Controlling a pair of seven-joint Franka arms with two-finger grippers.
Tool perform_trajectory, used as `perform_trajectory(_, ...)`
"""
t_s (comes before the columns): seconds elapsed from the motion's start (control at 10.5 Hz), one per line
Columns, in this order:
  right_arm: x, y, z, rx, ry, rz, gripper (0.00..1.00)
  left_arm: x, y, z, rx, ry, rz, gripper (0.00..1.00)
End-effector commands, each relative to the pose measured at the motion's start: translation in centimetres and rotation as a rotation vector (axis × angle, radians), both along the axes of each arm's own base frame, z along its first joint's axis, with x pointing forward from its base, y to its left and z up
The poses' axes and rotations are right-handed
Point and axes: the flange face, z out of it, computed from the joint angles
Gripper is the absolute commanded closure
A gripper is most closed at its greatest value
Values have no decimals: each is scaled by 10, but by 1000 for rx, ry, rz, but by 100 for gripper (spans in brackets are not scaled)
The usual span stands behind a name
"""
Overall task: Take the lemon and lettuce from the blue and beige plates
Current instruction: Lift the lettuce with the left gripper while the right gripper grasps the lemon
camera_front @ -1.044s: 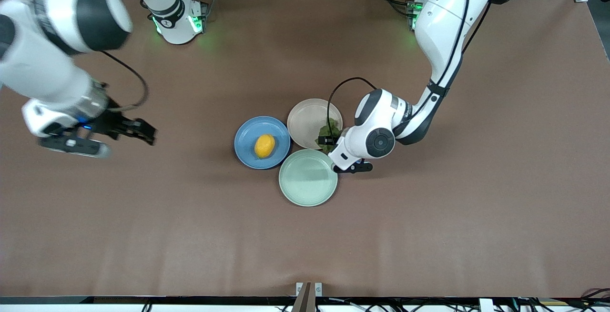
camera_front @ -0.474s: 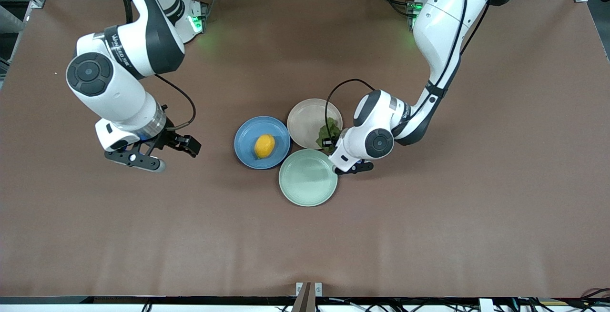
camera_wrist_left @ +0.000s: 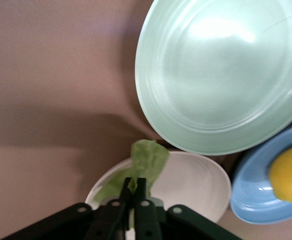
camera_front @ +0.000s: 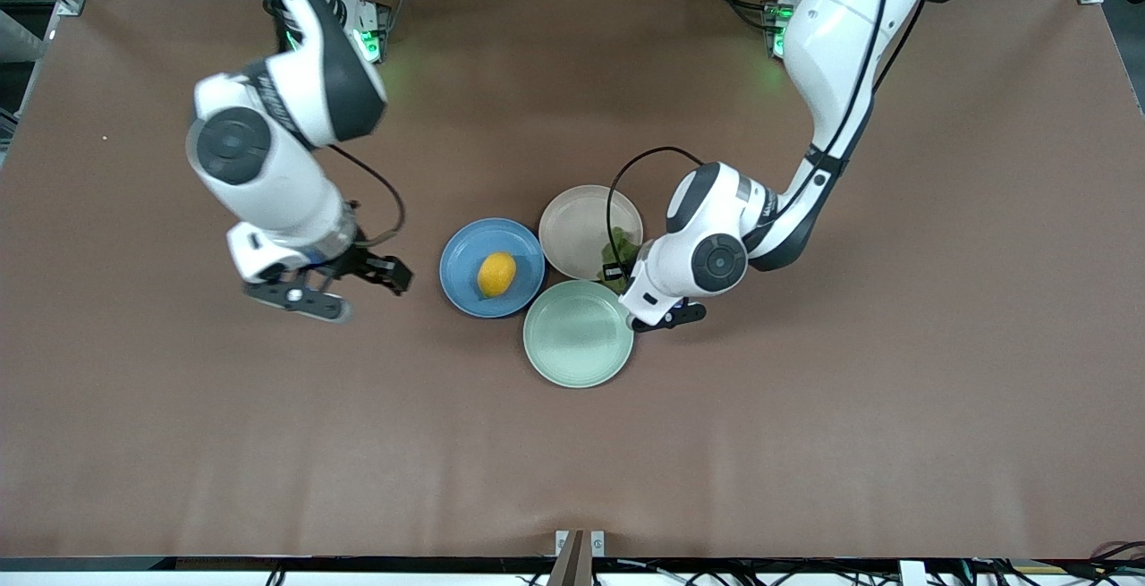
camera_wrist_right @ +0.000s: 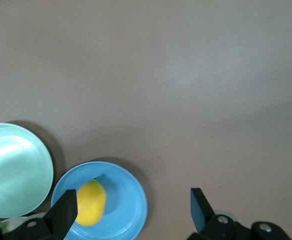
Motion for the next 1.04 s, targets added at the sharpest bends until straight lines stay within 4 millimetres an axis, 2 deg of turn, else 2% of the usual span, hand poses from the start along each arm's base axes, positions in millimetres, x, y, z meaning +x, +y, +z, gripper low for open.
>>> perform_trajectory(0.0,0,41,-46,-12,-10,-48,0,16,42,54,-1,12,44,100)
perform_trajectory(0.28,-14,82,-91,-16,2,-52,0,58,138,122,-40,-31,46,100)
perform_trajectory(0.38,-20,92,-103,-24,15,-39,0,65,165,132,-38,-38,67,100)
perform_trajectory(0.47,-28,104,-114,-32,28,-19,0,74,193,133,-42,-49,62,100)
perform_trajectory(0.57,-34,115,-127,-31,29,-24,0,83,222,124,-43,-49,66,100)
perform_trajectory(0.85,-48,139,-172,-34,26,-26,0,96,309,81,8,-22,59,100)
perform_trajectory(0.95,-57,143,-189,-77,30,10,0,98,331,69,-4,-15,51,100)
